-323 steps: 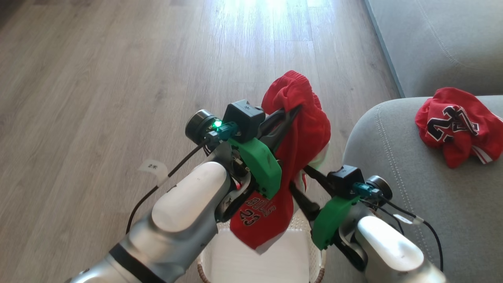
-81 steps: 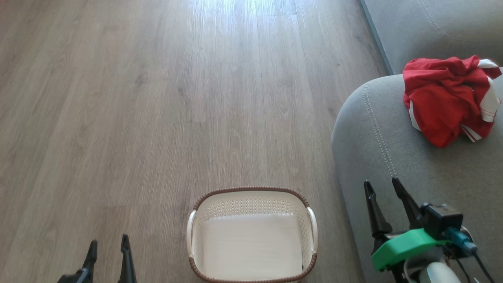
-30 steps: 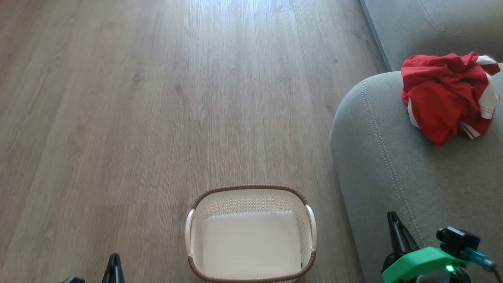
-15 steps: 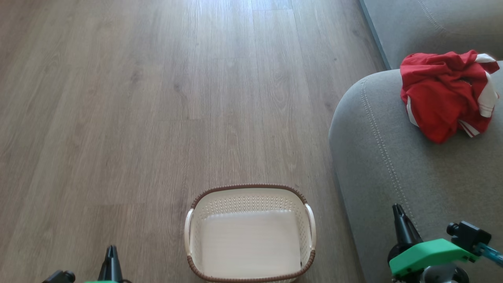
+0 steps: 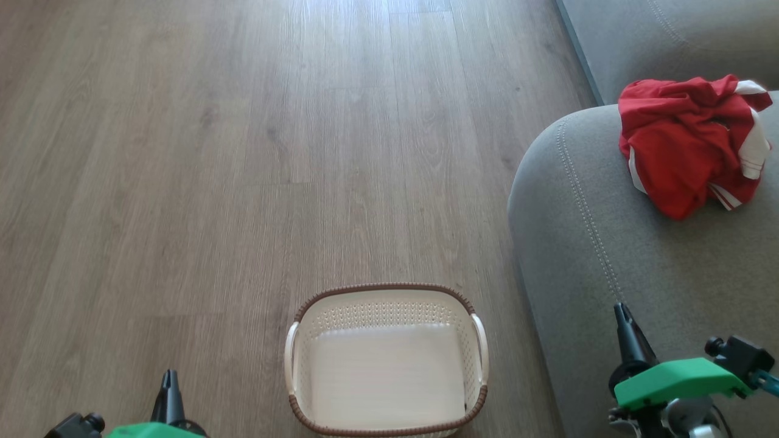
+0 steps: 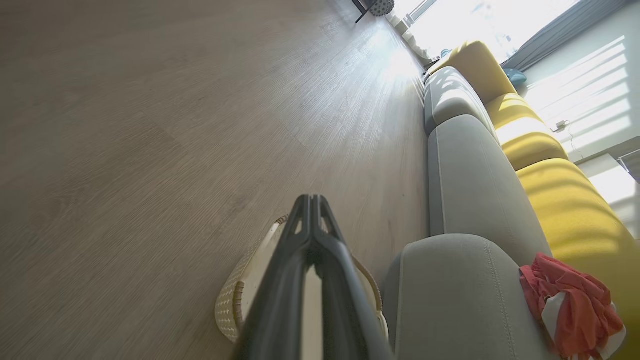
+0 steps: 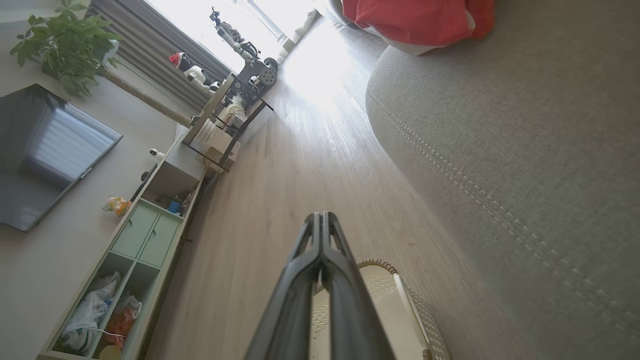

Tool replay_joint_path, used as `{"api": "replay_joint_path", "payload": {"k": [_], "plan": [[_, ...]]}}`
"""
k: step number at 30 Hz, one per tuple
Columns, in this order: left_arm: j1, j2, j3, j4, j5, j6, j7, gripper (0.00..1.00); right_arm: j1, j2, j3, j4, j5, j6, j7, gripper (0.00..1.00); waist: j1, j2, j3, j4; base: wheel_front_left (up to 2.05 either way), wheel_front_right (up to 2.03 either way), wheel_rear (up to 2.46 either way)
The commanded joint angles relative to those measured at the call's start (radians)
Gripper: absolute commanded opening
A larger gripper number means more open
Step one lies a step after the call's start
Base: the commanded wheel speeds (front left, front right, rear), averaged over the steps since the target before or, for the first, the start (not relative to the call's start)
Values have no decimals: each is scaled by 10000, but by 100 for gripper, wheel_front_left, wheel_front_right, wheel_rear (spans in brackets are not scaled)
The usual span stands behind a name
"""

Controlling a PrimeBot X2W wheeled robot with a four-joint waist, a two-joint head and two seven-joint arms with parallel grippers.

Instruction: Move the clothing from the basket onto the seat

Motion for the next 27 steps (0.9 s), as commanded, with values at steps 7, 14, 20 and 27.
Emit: {"api": "replay_joint_path", "payload": {"k": [7,14,20,27], "plan": [[-583,-86,588,-409,-732,-243,230,0,-624,-37,-39,-464,962,0,261,0,0,0,23,-21,0,0,0],[-701,-192,843,-460,-1348,-430,427,0,-712,-52,-104,-535,1757,0,450,0,0,0,46,-41,0,0,0],[-802,-284,1063,-505,-1878,-590,597,0,-788,-67,-157,-595,2445,0,609,0,0,0,66,-59,0,0,0],[-938,-407,1357,-564,-2583,-804,824,0,-889,-92,-222,-677,3367,-1,818,0,0,0,92,-82,0,0,0]]}}
